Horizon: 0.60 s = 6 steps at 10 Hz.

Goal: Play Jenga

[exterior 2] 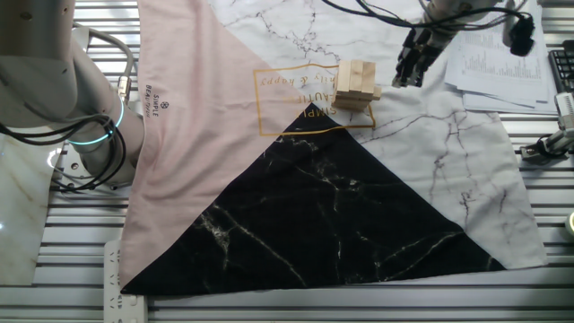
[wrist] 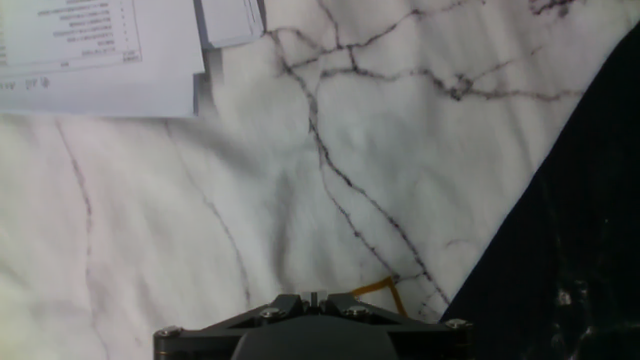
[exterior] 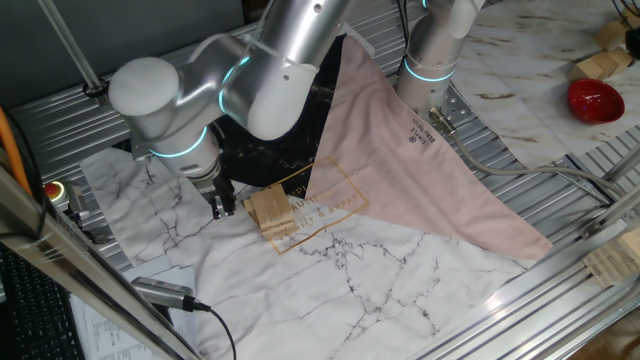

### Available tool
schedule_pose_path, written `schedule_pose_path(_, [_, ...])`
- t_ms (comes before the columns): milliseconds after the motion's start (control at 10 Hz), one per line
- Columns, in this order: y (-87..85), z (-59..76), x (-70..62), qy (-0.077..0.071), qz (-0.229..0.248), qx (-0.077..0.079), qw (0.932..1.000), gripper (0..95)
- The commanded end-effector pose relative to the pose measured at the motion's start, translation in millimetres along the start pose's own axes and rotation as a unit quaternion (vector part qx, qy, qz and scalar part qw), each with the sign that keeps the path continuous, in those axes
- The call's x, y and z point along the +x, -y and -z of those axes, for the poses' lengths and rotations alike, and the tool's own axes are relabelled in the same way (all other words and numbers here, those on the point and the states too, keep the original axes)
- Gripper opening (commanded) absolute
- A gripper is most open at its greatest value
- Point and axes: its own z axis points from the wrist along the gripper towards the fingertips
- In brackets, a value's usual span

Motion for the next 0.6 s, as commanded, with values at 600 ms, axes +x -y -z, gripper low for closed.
schedule_pose_path(600, [5.7, -0.9, 1.8, 0.011, 0.007, -0.001, 0.9999, 0.0])
